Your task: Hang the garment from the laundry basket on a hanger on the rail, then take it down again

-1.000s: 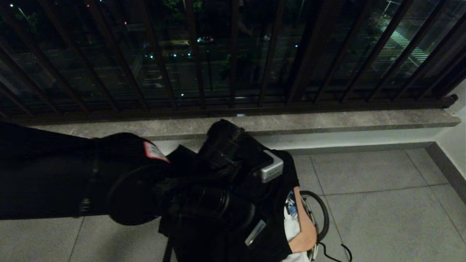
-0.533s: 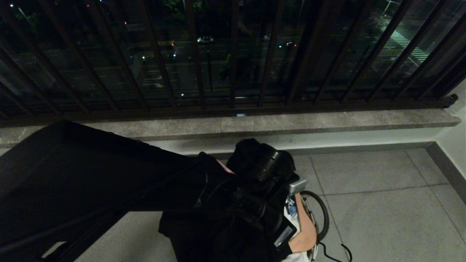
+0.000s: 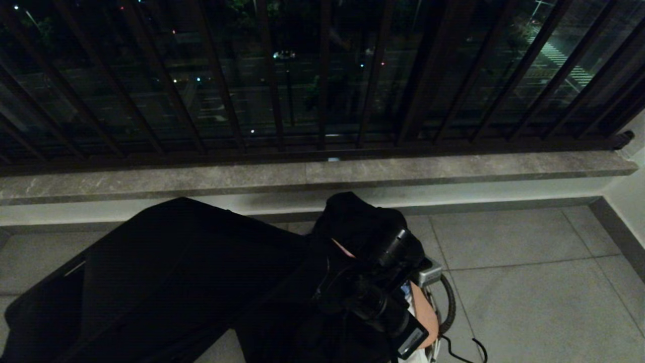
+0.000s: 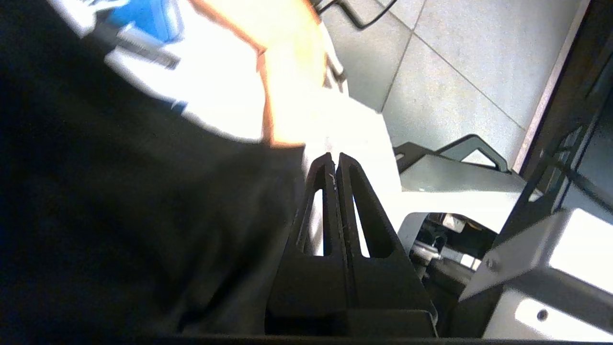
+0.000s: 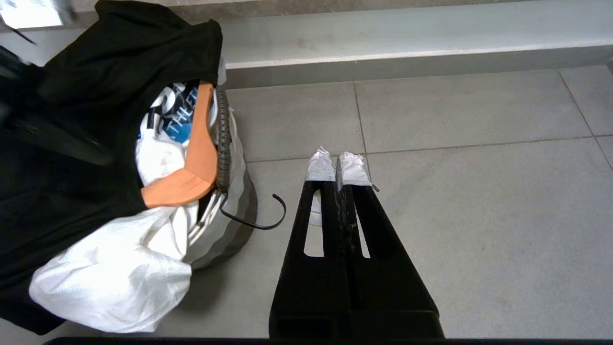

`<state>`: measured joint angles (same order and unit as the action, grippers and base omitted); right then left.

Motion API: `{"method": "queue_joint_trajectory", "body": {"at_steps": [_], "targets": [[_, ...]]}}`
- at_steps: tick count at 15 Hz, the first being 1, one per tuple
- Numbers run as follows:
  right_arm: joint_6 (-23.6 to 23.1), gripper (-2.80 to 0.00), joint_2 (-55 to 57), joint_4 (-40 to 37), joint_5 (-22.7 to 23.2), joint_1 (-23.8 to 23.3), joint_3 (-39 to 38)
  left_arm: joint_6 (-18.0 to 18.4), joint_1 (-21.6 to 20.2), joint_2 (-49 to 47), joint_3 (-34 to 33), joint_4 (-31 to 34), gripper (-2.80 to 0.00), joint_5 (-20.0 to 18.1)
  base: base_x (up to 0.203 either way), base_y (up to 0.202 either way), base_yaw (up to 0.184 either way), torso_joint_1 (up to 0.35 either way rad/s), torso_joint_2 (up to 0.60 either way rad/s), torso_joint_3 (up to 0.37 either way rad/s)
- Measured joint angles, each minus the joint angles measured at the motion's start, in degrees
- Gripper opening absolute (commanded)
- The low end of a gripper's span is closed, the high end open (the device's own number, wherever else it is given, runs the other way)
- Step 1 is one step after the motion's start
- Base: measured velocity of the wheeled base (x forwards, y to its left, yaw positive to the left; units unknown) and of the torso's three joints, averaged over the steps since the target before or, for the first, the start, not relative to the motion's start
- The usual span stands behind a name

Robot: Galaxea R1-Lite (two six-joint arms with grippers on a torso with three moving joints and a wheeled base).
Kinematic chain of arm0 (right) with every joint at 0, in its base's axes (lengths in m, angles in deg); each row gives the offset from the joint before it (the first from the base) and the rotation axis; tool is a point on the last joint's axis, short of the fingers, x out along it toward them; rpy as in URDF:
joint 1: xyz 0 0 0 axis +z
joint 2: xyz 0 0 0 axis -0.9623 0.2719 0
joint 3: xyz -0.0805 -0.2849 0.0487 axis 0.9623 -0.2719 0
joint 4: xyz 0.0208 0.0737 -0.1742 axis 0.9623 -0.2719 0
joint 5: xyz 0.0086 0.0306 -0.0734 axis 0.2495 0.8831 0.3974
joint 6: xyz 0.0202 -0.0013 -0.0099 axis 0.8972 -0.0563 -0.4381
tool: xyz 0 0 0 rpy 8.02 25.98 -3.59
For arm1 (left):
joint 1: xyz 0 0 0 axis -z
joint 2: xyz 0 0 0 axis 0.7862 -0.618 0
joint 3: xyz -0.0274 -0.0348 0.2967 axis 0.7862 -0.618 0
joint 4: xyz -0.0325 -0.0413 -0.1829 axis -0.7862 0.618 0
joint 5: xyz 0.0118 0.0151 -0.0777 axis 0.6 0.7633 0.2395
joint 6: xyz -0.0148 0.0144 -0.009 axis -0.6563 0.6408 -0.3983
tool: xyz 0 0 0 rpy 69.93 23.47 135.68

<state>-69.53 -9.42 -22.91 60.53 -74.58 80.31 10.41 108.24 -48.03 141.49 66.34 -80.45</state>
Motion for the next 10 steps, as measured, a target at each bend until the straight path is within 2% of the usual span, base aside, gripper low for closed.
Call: {"method": "queue_joint_trajectory", "body": {"at_steps": [5, 6, 7, 8, 10], "targets": [[0.00, -2.80, 0.00, 0.00, 0.01, 0.00, 0.00, 0.15, 1.65, -7.08, 9.98, 0.32, -2.80, 1.80, 0.000, 0.000, 0.000, 0.000, 0.00, 0.000], [-0.02, -2.80, 0.00, 0.02, 0.00, 0.00, 0.00, 1.08, 1.77, -8.47, 11.70, 0.56, -2.80, 2.40, 0.000, 0.000, 0.000, 0.000, 0.00, 0.000], [-0.02, -2.80, 0.00, 0.00, 0.02, 0.00, 0.00, 3.13, 1.85, -9.61, 13.14, 1.84, -2.39, 3.01, 0.000, 0.000, 0.000, 0.000, 0.00, 0.000], [0.00, -2.80, 0.00, 0.02, 0.01, 0.00, 0.00, 5.29, 1.86, -10.49, 14.77, 3.89, 0.00, 3.78, 0.000, 0.000, 0.000, 0.000, 0.00, 0.000], [-0.02, -2.80, 0.00, 0.05, 0.00, 0.00, 0.00, 10.74, 1.74, -12.18, 17.23, 6.98, 0.00, 7.85, 0.000, 0.000, 0.000, 0.000, 0.00, 0.000]]}}
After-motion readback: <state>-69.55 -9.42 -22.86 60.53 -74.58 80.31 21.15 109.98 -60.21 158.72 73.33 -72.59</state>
